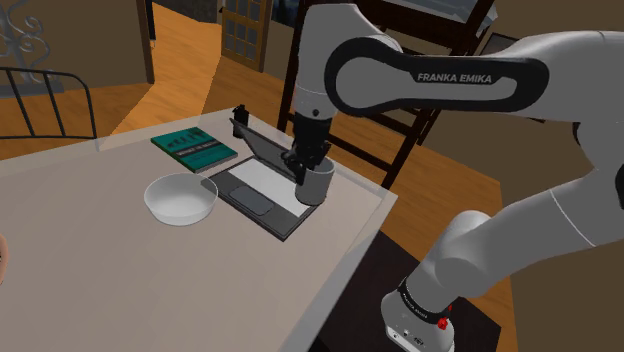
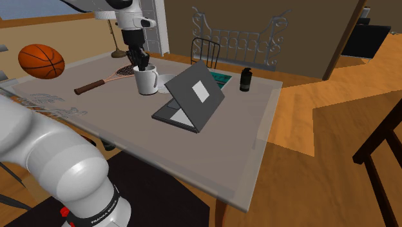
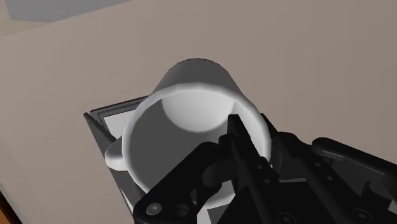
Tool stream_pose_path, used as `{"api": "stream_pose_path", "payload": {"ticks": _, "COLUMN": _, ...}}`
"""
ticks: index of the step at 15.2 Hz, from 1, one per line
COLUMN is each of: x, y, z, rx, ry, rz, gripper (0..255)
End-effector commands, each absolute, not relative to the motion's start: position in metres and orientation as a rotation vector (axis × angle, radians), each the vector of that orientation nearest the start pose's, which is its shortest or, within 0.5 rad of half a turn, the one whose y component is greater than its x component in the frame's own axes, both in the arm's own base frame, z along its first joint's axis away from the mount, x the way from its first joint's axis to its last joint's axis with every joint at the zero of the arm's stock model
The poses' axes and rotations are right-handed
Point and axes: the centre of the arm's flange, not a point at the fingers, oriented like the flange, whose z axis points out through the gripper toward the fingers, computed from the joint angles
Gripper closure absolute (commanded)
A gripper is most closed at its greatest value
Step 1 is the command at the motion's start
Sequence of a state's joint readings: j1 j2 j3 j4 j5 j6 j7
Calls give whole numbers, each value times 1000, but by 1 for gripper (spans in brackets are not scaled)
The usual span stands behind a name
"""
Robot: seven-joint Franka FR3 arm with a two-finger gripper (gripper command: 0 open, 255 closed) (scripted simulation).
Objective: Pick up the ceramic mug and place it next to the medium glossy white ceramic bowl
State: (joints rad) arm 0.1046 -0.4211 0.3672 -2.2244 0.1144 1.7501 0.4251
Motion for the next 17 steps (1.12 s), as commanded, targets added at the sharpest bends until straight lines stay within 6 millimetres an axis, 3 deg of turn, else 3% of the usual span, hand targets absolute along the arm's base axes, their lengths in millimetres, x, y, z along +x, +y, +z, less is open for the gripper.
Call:
{"api": "stream_pose_path", "payload": {"ticks": 1, "x": 372, "y": 245, "z": 523, "rx": -3203, "ry": 23, "rz": 87, "gripper": 255}}
{"api": "stream_pose_path", "payload": {"ticks": 17, "x": 380, "y": 456, "z": 524, "rx": -3203, "ry": 23, "rz": 87, "gripper": 255}}
